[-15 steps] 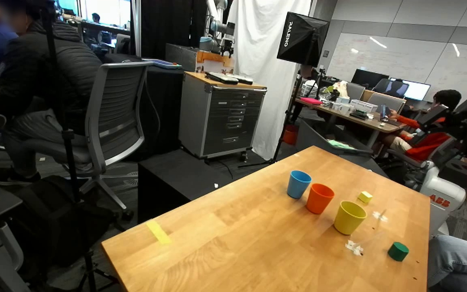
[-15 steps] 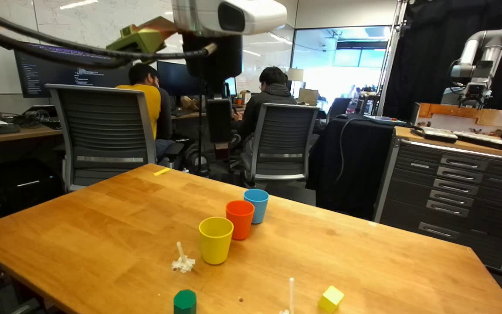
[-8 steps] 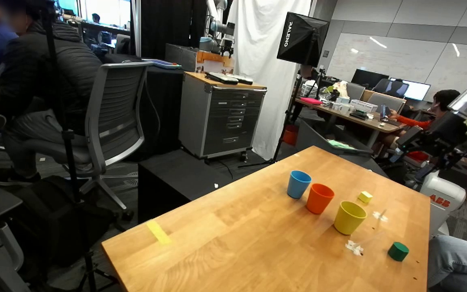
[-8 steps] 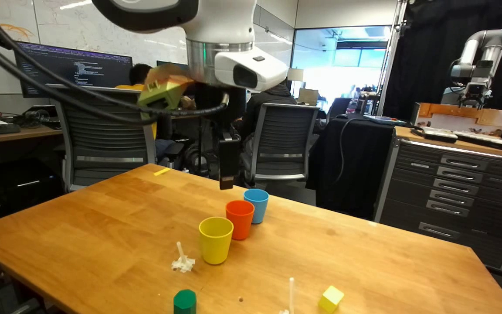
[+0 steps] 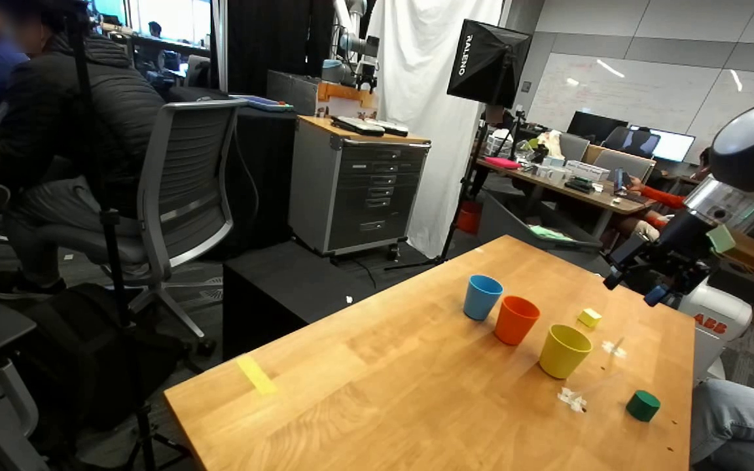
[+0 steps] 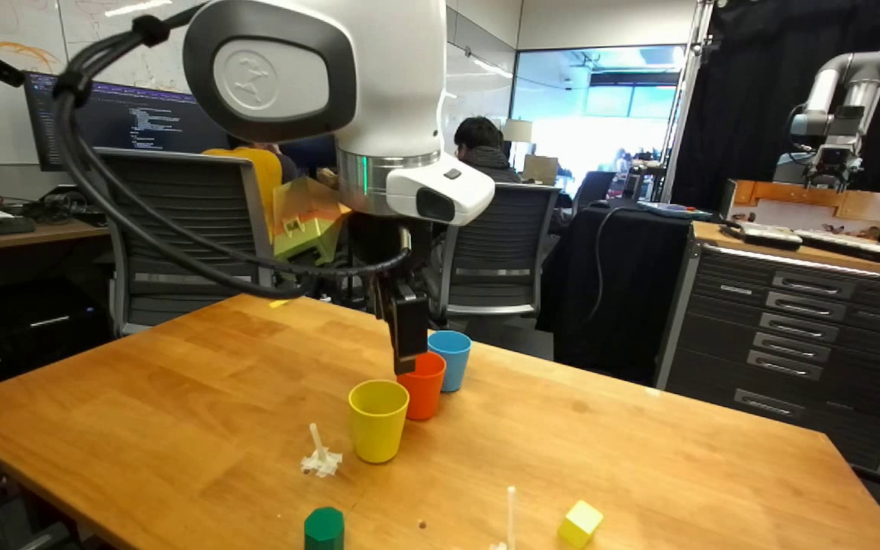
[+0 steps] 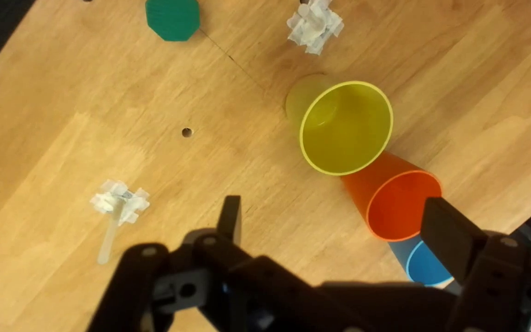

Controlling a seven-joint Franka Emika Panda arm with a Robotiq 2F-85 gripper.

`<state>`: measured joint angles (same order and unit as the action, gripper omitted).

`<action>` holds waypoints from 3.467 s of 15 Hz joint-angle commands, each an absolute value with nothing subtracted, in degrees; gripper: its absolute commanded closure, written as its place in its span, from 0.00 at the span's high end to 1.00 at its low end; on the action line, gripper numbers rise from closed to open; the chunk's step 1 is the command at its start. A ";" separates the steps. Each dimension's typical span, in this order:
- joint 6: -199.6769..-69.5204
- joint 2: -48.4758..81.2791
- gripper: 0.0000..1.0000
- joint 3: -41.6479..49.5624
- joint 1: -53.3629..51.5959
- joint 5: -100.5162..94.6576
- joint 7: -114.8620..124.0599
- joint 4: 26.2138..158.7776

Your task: Put the yellow cup in the blue cup then place them both in the orange cup

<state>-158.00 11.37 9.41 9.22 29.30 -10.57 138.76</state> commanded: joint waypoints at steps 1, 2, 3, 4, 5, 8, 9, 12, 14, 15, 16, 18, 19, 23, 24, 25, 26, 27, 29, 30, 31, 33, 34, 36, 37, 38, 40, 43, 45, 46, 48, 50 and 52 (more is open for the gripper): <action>-161.62 16.15 1.00 6.77 10.08 33.77 -15.32 136.73; -162.19 17.18 1.00 5.82 10.39 35.00 -16.71 136.63; -162.98 18.21 1.00 5.00 10.58 36.01 -17.77 136.48; -163.94 19.24 1.00 4.30 10.74 36.92 -18.58 136.41; -164.59 20.18 1.00 3.70 10.85 37.54 -19.06 136.13; -166.41 22.16 1.00 2.00 12.16 39.81 -20.69 135.06; -166.77 22.68 1.00 1.62 12.66 40.50 -21.09 134.60; -166.76 24.11 1.00 0.70 14.35 42.02 -22.35 133.08; -166.47 25.27 1.00 0.46 15.21 42.30 -22.76 132.22; -166.32 25.89 1.00 0.45 15.48 42.06 -22.72 131.84; -166.19 26.67 1.00 0.57 15.55 41.59 -22.43 131.46; -165.93 27.89 1.00 0.76 15.50 40.85 -22.19 130.98; -165.89 28.43 1.00 0.96 15.27 40.51 -22.02 130.82; -165.75 30.30 1.00 1.50 14.66 39.65 -21.62 129.95; -165.52 30.62 1.00 1.63 14.63 39.49 -21.49 129.73; -165.38 30.84 1.00 1.63 14.67 39.43 -21.48 129.57; -165.11 31.00 0.87 1.66 14.72 39.37 -21.41 129.35; -164.99 31.20 0.75 1.68 14.72 39.36 -21.34 129.14; -164.50 31.66 0.56 1.95 14.44 39.41 -20.42 128.62; -164.46 31.82 0.49 2.03 14.34 39.31 -20.34 128.47; -164.58 31.98 0.42 2.03 14.30 39.40 -20.22 128.32; -164.87 32.53 0.27 2.08 14.10 39.51 -19.82 127.95; -165.04 32.79 0.18 2.22 13.88 39.41 -19.58 127.83; -165.22 33.09 0.10 2.22 13.74 39.47 -19.42 127.63; -165.25 33.22 0.07 2.22 13.68 39.49 -19.34 127.55; -165.33 33.35 0.05 2.33 13.51 39.42 -19.14 127.50; -165.43 33.30 0.07 2.42 13.16 39.34 -18.77 127.20; -165.00 33.35 0.07 2.86 12.74 38.74 -18.54 127.46; -163.58 32.55 0.07 2.53 13.19 38.41 -19.44 128.05; -163.06 32.06 0.06 2.40 13.38 38.33 -19.69 128.32; -162.19 30.66 0.06 2.08 13.77 38.42 -20.27 129.31; -162.39 29.39 0.07 1.91 13.79 38.76 -20.69 130.47; -163.24 27.87 0.07 1.28 14.18 39.33 -21.90 131.84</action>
